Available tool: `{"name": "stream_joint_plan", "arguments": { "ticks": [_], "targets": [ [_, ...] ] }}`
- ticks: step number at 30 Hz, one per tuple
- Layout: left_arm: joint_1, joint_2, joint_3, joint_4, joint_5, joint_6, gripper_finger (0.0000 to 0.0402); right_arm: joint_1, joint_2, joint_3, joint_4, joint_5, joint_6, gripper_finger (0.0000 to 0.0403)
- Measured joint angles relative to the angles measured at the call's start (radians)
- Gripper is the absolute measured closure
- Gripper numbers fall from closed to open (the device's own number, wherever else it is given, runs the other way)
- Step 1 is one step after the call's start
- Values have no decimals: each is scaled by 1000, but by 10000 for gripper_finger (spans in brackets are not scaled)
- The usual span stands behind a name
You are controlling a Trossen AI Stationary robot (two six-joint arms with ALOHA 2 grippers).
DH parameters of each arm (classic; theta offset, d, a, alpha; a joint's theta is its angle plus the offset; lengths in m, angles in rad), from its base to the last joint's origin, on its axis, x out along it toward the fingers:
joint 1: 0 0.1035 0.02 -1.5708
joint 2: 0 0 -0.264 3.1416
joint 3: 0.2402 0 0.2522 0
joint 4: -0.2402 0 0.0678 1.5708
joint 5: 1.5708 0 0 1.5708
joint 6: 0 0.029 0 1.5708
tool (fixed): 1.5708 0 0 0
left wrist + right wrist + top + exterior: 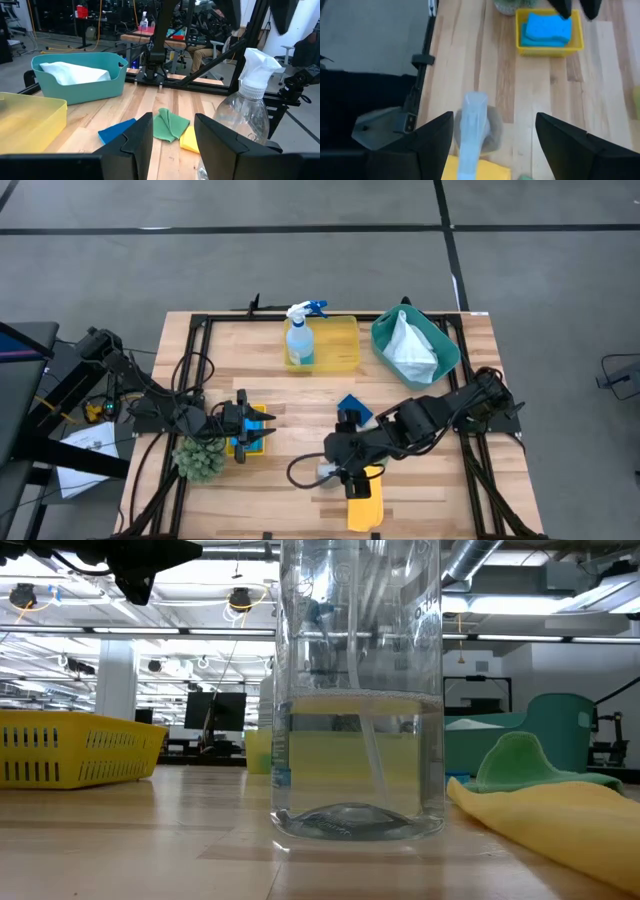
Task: Pick & Place Kitchen Items
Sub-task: Put the transparent spray bottle into the top yellow bin
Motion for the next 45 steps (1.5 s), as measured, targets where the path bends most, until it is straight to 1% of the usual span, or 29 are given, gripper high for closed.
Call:
{"name": "stream_joint_plan", "arguments": {
  "ticks": [2,6,22,29,33,45],
  "targets": [
    [0,0,0,2,0,0,262,0,-2,2,16,-18,4,129],
    [0,0,0,3,0,0,262,3,-2,2,35,-21,12,129],
    [0,0,0,3,0,-1,262,3,52,-12,10,-15,11,129],
    [0,0,0,3,0,-1,262,5,73,-12,-2,-33,8,129],
    [0,0,0,3,0,-1,262,5,75,-11,3,-48,8,129],
    [0,0,0,2,0,-1,262,13,77,-28,14,-47,6,129]
  ]
}}
